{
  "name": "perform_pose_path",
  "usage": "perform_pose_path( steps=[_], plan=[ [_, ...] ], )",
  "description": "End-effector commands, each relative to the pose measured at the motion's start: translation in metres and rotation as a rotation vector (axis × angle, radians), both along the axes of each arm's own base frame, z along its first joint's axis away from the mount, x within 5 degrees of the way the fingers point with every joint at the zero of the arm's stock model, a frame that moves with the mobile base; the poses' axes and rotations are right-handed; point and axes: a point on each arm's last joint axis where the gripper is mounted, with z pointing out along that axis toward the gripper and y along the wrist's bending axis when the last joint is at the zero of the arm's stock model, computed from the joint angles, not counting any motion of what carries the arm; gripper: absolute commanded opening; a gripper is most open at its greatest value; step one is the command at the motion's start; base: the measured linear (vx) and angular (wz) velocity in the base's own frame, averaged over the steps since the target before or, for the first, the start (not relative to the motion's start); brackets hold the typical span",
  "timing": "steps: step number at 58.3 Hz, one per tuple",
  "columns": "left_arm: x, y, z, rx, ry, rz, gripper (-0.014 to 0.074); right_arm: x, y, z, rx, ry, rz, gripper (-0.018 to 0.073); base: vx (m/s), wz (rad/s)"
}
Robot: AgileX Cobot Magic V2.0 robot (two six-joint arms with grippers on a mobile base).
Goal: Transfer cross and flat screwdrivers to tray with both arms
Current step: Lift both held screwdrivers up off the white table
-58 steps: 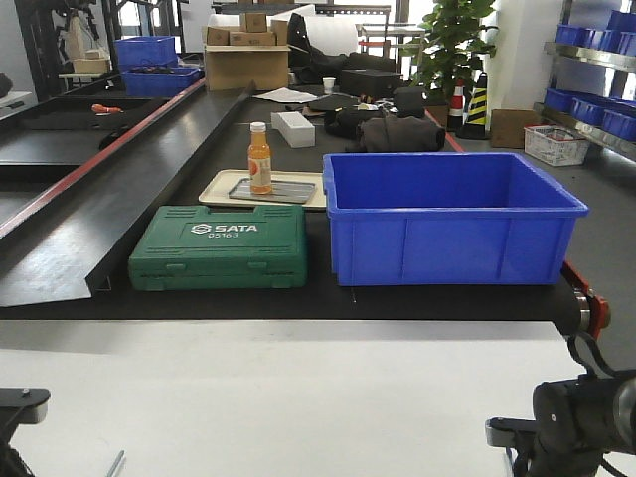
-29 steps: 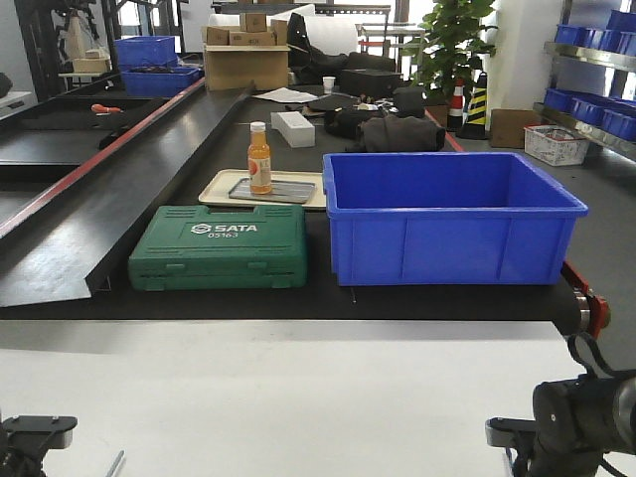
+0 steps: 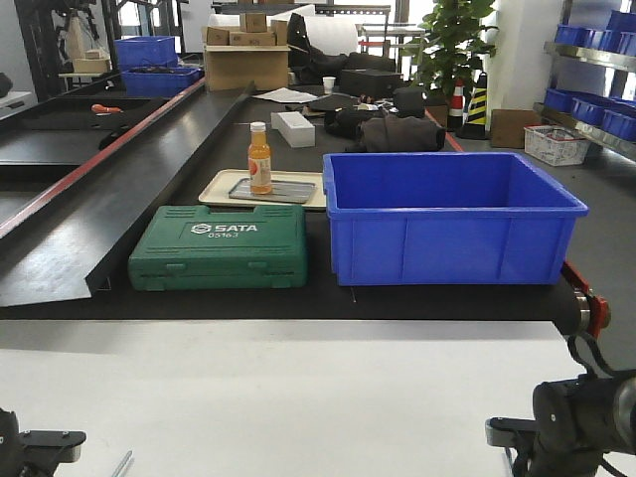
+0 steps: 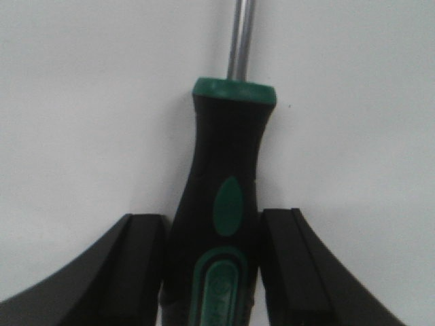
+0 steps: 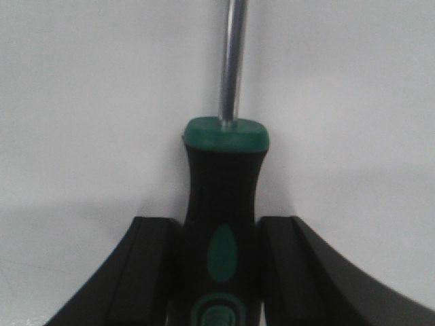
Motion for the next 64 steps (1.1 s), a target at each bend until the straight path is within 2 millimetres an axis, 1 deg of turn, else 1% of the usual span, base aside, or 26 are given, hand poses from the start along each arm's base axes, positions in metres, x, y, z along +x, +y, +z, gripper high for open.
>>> perform_pose_path(
  steps=[1, 5, 11, 13, 16, 24, 28, 32, 38, 45, 48, 49, 53, 59, 62, 64],
  plan=[
    [0.004, -0.003, 0.006, -0.012, -0.028, 0.014, 0.0363, 0.007, 0.0, 0.014, 0.008, -0.078, 0.004, -0.0008, 0.0, 0.0],
    [0.004, -0.003, 0.005, -0.012, -0.024, 0.014, 0.0295, 0.007, 0.0, 0.014, 0.008, -0.078, 0.004, -0.0008, 0.0, 0.0],
    [0.004, -0.003, 0.006, -0.01, -0.03, -0.001, 0.0137, 0.007, 0.0, 0.014, 0.009, -0.081, 0.004, -0.0008, 0.0, 0.0],
    [0.005, -0.003, 0.006, -0.009, -0.033, -0.005, 0.0068, 0.007, 0.0, 0.014, 0.009, -0.082, 0.004, -0.0008, 0.0, 0.0],
    [0.005, -0.003, 0.007, -0.008, -0.038, -0.017, -0.0013, 0.007, 0.0, 0.014, 0.009, -0.082, 0.004, -0.0008, 0.0, 0.0],
    [0.005, -0.003, 0.015, -0.009, -0.066, -0.022, -0.0008, 0.007, 0.0, 0.017, 0.009, -0.089, 0.005, -0.0008, 0.0, 0.0],
    [0.005, -0.003, 0.023, -0.01, -0.095, -0.021, -0.0006, 0.008, 0.0, 0.022, 0.009, -0.104, 0.007, -0.0008, 0.0, 0.0],
    [0.004, -0.003, 0.035, -0.014, -0.132, -0.018, -0.0006, 0.007, 0.0, 0.032, 0.011, -0.134, 0.014, -0.0008, 0.0, 0.0],
    [0.001, -0.003, 0.057, -0.02, -0.193, -0.017, -0.0006, 0.006, 0.0, 0.053, 0.016, -0.197, 0.03, -0.0008, 0.0, 0.0],
    [-0.007, -0.003, 0.086, -0.026, -0.26, -0.021, -0.0006, 0.0, -0.001, 0.084, 0.02, -0.272, 0.054, -0.0008, 0.0, 0.0],
    [-0.013, -0.003, 0.1, -0.029, -0.292, -0.023, -0.0006, -0.005, -0.001, 0.101, 0.022, -0.309, 0.056, -0.0008, 0.0, 0.0],
    [-0.014, -0.003, 0.102, -0.03, -0.294, -0.023, -0.0006, -0.006, -0.001, 0.103, 0.023, -0.312, 0.057, -0.0008, 0.0, 0.0],
    [-0.022, -0.003, 0.119, -0.033, -0.329, -0.027, -0.0006, -0.016, -0.002, 0.128, 0.026, -0.37, 0.056, -0.0008, 0.0, 0.0],
    [-0.035, -0.003, 0.142, -0.039, -0.372, -0.032, -0.0005, -0.03, -0.004, 0.158, 0.03, -0.434, 0.053, -0.0008, 0.0, 0.0],
    [-0.043, -0.002, 0.153, -0.041, -0.394, -0.035, -0.0004, -0.042, -0.005, 0.177, 0.033, -0.479, 0.052, -0.0008, 0.0, 0.0],
    [-0.048, -0.002, 0.16, -0.043, -0.413, -0.037, -0.0004, -0.047, -0.006, 0.185, 0.034, -0.498, 0.051, -0.0008, 0.0, 0.0]
  ],
)
